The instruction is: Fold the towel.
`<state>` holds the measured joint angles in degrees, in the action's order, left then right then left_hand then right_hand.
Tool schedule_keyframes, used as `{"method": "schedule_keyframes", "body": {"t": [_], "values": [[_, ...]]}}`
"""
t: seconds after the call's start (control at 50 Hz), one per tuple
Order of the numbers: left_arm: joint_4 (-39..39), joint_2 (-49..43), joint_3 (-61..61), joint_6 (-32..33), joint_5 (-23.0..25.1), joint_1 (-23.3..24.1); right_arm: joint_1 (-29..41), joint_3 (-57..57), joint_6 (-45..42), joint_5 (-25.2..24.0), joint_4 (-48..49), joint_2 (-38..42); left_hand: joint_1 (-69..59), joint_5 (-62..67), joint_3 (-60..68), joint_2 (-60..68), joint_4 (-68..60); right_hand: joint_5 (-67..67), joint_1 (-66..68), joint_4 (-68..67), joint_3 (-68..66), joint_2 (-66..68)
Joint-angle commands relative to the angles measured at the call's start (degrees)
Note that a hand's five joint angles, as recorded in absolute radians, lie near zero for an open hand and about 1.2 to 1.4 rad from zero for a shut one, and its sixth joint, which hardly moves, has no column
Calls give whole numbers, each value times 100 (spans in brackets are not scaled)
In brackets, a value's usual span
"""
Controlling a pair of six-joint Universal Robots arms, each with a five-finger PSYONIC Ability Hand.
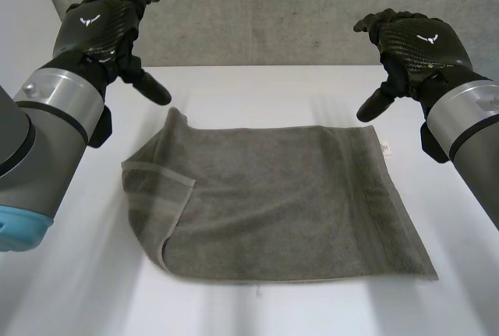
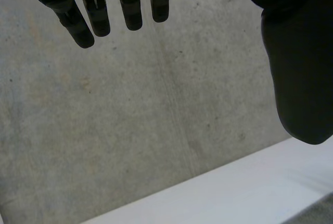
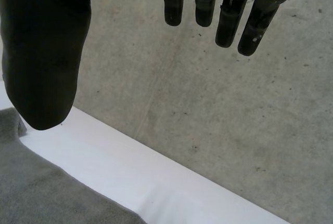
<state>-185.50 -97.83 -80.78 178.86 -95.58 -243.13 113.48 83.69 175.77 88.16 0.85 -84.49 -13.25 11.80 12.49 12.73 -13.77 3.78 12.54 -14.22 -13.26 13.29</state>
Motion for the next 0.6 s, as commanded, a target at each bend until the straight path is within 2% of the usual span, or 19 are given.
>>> {"method": "schedule_keyframes", "body": {"t": [0.02, 0.14, 0.22, 0.26, 0.28, 0.32, 0.34, 0.38, 0.44, 0.54, 0.6], "values": [[32, -8, 45, 96, 13, 37, 8, 33, -78, -27, -85, 47, 220, -1074, -144, -168, 272, -378, -254, 422, 326, -329], [120, -8, 10, 385, 48, -15, -19, 69, -166, -53, -67, 38, 220, -1074, -144, -168, 272, -378, -254, 422, 326, -329], [137, -16, -43, 685, 276, -24, -27, 113, -465, -273, -129, 38, 203, -1057, -127, -151, 255, -378, -254, 422, 326, -329], [190, -16, -218, 1104, 766, -50, -62, 340, -1085, -719, -408, 29, 169, -1024, -93, -117, 222, -378, -254, 422, 326, -329], [190, -16, -219, 1107, 769, -51, -63, 341, -1089, -721, -410, 29, 169, -1024, -93, -117, 221, -378, -254, 422, 326, -329], [216, -16, -464, 1527, 1293, -252, -377, 638, -1780, -1036, -812, 38, 102, -957, -26, -50, 154, -378, -254, 422, 326, -329], [217, -16, -465, 1529, 1296, -253, -379, 640, -1783, -1037, -814, 38, 102, -956, -26, -50, 154, -378, -254, 422, 326, -329], [234, -34, -727, 1905, 1725, -515, -834, 1138, -2395, -1238, -1225, 38, 85, -940, -9, -33, 137, -378, -254, 422, 326, -329], [260, -43, -852, 2073, 1920, -631, -1021, 1413, -2653, -1319, -1412, 38, 68, -923, 8, -16, 121, -378, -254, 422, 326, -329], [357, -261, -1211, 2521, 2604, -982, -1398, 2553, -3346, -1643, -1518, 3, -15, -839, 91, 67, 37, -120, 3, 164, 69, -71], [410, -359, -1274, 2618, 2764, -1026, -1460, 2811, -3471, -1776, -1482, -24, -33, -822, 109, 85, 20, 51, 175, -7, -103, 100]]}}
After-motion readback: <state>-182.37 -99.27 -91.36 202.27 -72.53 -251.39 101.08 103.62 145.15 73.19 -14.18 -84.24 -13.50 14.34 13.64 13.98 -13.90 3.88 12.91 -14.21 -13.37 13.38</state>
